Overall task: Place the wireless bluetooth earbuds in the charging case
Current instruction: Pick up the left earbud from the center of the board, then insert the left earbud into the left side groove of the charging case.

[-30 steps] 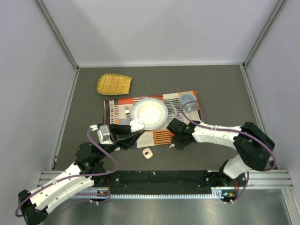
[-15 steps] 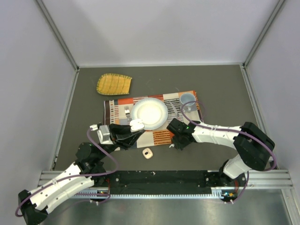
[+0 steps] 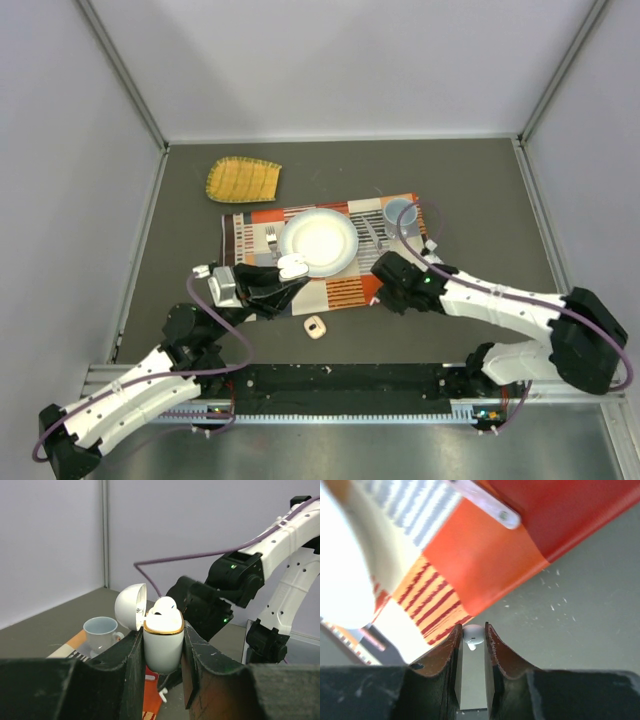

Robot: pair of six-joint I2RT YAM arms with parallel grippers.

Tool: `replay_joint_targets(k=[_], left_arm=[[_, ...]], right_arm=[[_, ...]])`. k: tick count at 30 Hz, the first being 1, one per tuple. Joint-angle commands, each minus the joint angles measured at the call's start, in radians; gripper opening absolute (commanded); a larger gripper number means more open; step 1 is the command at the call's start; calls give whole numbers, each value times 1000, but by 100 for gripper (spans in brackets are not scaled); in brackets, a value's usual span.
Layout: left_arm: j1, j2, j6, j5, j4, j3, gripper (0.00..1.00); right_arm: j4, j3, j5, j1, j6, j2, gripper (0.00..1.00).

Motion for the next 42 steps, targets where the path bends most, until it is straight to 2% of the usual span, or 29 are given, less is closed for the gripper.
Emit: replay_joint_targets(k=[1,8,13,14,16,17,19,21,22,25,28,34,42], left_arm=[[2,21,-8,-4,39,13,0],[0,59,-20,5,56,23,0],[0,91,-27,9,72,38,0],[0,102,-27,12,73,41,0],[2,115,-25,25,82,47,0],[2,124,-25,28,82,49,0],[2,130,-25,28,90,50,0],[0,136,-27,26,99,47,0],[0,138,-27,26,104,44,0],[2,136,-22,20,107,43,0],[2,136,-14,16,118,38,0],[0,150,-2,40,165,30,0],[2,173,15,54,204,21,0]], right_arm=[[62,-2,122,3,-209,-178,0],[151,58,315,69,-559,-416,0],[232,165,463,210,-805,-450,0],[243,176,533,243,-856,-450,0],[327,190,610,301,-932,-457,0],[370,189,669,359,-1026,-459,0],[516,185,697,402,-1114,-460,0],[596,181,701,441,-1189,-463,0],[702,167,704,457,-1206,-466,0],[875,152,707,514,-1321,-454,0],[964,170,701,565,-1394,-421,0],[1030,193,577,602,-1399,-356,0],[1027,242,431,613,-1384,-313,0]])
